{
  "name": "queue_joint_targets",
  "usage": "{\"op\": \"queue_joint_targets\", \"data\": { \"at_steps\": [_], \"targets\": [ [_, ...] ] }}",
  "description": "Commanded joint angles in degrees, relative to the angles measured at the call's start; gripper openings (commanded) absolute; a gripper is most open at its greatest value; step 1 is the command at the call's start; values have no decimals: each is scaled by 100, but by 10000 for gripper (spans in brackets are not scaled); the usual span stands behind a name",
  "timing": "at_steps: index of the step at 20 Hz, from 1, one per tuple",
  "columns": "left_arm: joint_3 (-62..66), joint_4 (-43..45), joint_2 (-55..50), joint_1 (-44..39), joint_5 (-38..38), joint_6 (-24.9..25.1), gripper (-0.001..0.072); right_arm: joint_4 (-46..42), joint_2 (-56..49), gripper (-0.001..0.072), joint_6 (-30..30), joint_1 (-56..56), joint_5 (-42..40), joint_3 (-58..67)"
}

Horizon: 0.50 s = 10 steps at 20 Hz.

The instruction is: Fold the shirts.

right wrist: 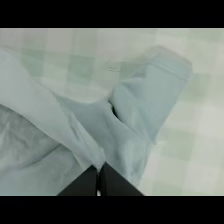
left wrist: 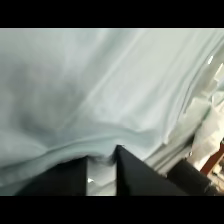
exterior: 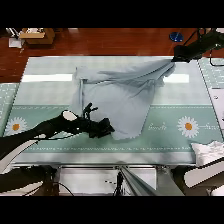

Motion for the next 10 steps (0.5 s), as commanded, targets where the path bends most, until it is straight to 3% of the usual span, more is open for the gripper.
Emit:
{"op": "queue_joint_targets", "data": {
  "at_steps": [1,2,6,10],
  "targets": [
    [4,-247,-4,-4,278,92,79,11,4,24,2,2,4,4],
    [24,-249,-2,-4,166,278,21,11,7,24,2,2,7,4],
    [466,-251,350,48,-866,1145,20,9,55,24,-13,-42,24,7],
    [1561,-245,2020,625,-1045,1283,20,20,544,24,-15,-225,-46,7]
  ]
}}
